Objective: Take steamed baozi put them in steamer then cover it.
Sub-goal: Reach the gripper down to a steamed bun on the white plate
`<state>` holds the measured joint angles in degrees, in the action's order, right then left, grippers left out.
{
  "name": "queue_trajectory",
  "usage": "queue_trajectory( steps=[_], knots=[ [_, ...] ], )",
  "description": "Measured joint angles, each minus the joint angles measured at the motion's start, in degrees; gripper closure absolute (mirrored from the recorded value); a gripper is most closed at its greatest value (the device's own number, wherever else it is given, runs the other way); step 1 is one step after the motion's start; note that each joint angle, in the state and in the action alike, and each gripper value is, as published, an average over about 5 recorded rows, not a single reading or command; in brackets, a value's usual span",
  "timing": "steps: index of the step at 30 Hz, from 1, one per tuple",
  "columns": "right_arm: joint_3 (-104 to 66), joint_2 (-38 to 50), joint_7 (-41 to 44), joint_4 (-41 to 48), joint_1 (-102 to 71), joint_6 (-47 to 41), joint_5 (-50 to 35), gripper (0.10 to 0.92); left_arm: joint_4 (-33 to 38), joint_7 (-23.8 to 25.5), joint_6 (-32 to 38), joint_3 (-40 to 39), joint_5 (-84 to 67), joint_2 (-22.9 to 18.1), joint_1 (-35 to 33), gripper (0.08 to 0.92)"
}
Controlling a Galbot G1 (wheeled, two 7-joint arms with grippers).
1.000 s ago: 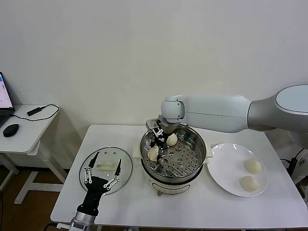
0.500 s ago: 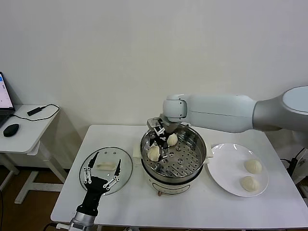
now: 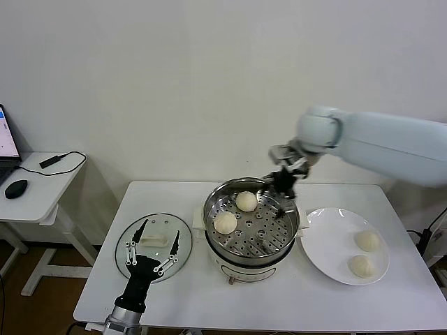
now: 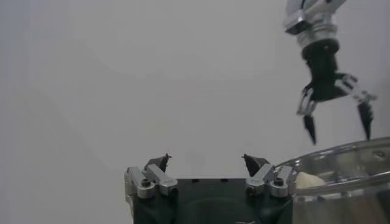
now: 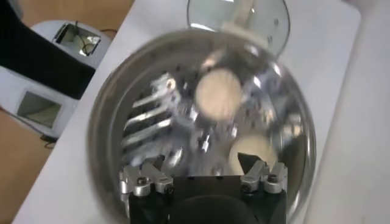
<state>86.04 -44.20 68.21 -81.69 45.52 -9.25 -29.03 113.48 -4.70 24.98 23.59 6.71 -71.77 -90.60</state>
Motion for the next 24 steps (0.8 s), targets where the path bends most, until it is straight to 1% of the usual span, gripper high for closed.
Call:
queue_trajectory(
  steps=[6, 13, 18, 24],
  knots=[
    [0.4, 7.1, 2.8, 1.7, -1.0, 3.0, 4.4, 0.203, -0.6, 0.0, 0.0, -0.3, 0.3, 0.0, 0.2, 0.177],
    [-0.3, 13.6, 3.0, 3.2, -6.1, 5.1, 10.0, 0.203, -1.3, 0.0, 0.1, -0.9, 0.6, -0.2, 0.6, 0.177],
    [-2.2, 16.0, 1.7, 4.7, -11.8, 5.9, 13.2, 0.203, -1.4, 0.0, 0.0, -1.0, 0.8, -0.2, 0.6, 0.177],
    [-5.7, 16.7, -0.4, 7.4, -18.4, 6.0, 15.5, 0.203, -1.8, 0.0, 0.0, -0.6, 1.0, -0.1, 0.3, 0.177]
  ],
)
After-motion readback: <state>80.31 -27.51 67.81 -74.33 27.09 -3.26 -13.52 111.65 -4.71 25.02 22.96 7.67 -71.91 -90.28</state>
